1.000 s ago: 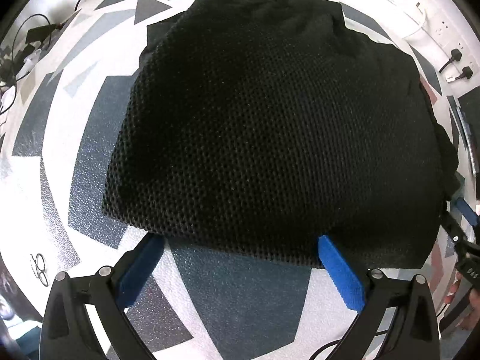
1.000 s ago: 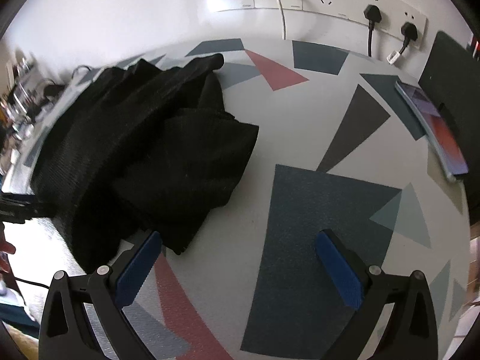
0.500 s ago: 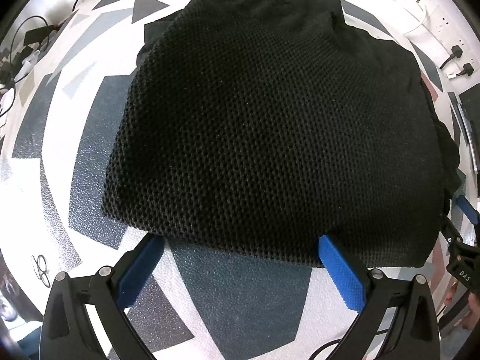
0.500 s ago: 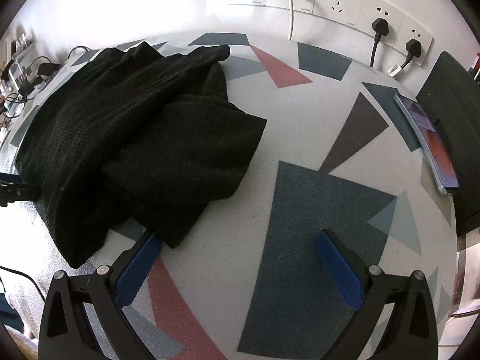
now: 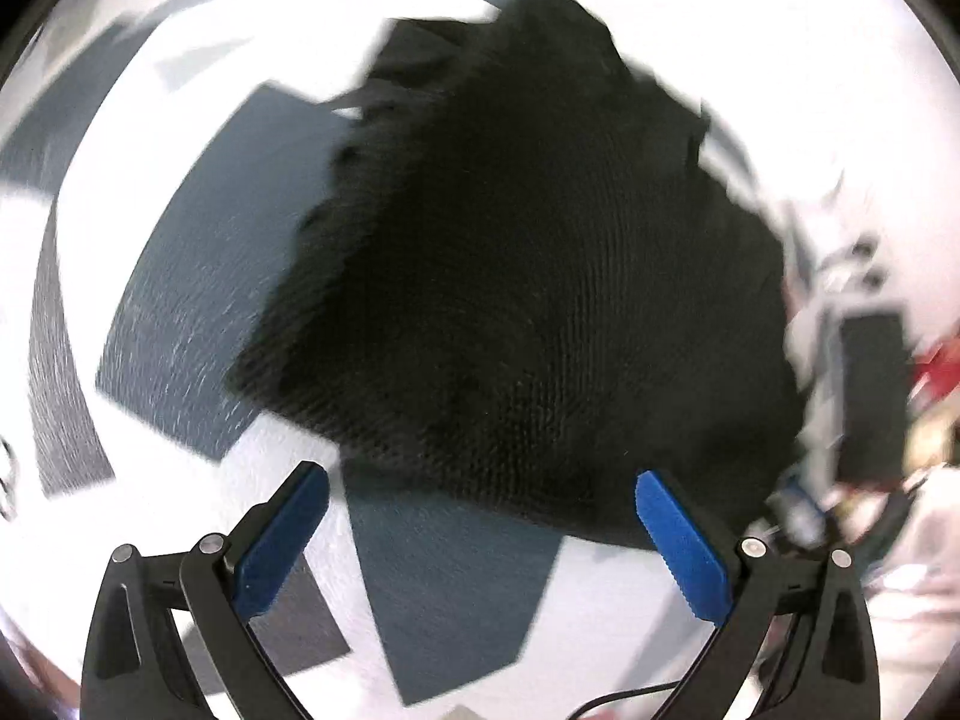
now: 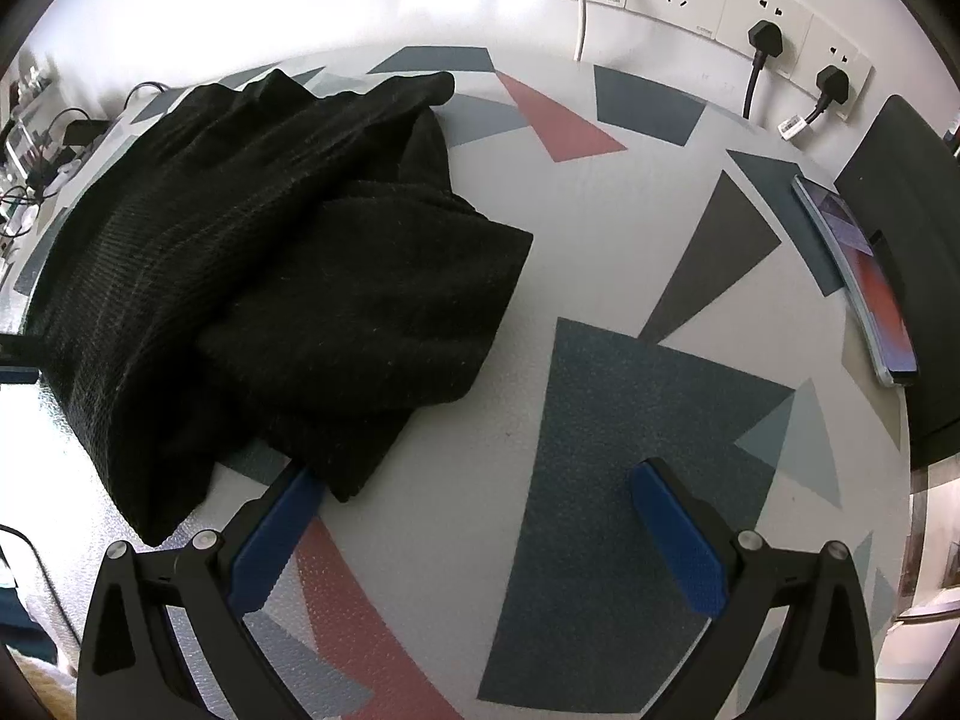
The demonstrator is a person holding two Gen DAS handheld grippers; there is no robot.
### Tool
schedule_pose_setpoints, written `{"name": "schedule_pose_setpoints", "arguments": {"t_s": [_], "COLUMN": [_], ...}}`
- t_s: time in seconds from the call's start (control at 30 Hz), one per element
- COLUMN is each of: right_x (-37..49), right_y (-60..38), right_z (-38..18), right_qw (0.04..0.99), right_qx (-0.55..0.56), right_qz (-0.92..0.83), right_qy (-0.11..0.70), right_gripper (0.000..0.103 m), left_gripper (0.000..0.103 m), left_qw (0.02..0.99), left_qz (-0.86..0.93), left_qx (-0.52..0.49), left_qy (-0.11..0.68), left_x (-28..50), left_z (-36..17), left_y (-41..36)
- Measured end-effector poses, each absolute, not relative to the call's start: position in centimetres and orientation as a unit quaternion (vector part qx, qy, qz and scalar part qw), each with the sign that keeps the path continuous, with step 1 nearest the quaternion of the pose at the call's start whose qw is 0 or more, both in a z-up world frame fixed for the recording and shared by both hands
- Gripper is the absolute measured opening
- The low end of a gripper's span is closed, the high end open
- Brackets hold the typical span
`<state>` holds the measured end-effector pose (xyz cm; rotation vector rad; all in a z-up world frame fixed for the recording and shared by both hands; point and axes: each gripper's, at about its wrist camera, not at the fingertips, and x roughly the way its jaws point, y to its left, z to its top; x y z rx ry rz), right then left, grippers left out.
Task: Fold clothes
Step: 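Press the folded black garment flat with the left gripper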
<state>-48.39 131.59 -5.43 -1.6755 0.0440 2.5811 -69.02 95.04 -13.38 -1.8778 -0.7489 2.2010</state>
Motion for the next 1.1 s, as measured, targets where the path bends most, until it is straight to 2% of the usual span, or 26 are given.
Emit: {"name": "schedule_pose_setpoints", "arguments": {"t_s": [0.17,0.23,0.43,0.53,0.57,0.63,0.67,0.8,0.87,1.1], "right_x": [-48.7,-48.9,-49.5,-49.8,-49.8,-50.0,-50.0,-50.2,-50.3,-50.5], "right_y": [131.7,131.8,132.0,132.1,132.1,132.2,132.2,132.3,132.4,133.1], "right_z": [-5.4,-5.4,-5.3,-5.3,-5.3,-5.2,-5.2,-5.2,-5.1,-4.7], "right_qw": [0.036,0.038,0.042,0.043,0.043,0.043,0.043,0.043,0.041,0.017], "right_qx": [-0.545,-0.546,-0.551,-0.551,-0.551,-0.551,-0.550,-0.546,-0.544,-0.541], "right_qz": [0.838,0.837,0.833,0.833,0.833,0.833,0.833,0.836,0.838,0.841], "right_qy": [0.017,0.019,0.022,0.022,0.023,0.023,0.023,0.022,0.022,0.032], "right_gripper": [0.103,0.103,0.103,0.103,0.103,0.103,0.103,0.103,0.103,0.103], "left_gripper": [0.090,0.090,0.090,0.088,0.072,0.046,0.043,0.043,0.046,0.046], "left_qw": [0.075,0.072,0.060,0.064,0.072,0.088,0.095,0.085,0.084,0.084], "left_qz": [0.728,0.729,0.745,0.757,0.759,0.761,0.763,0.766,0.765,0.761], "left_qx": [-0.589,-0.577,-0.568,-0.558,-0.556,-0.551,-0.549,-0.569,-0.563,-0.568], "left_qy": [-0.342,-0.360,-0.345,-0.334,-0.333,-0.331,-0.327,-0.289,-0.301,-0.301], "left_x": [-67.8,-67.3,-64.7,-65.6,-66.0,-66.7,-67.0,-67.9,-68.0,-68.5], "left_z": [-13.4,-13.3,-14.7,-14.9,-14.7,-14.4,-14.2,-15.2,-15.5,-15.4], "left_y": [93.0,92.9,90.8,95.2,95.7,96.8,97.4,98.7,98.7,98.4]}}
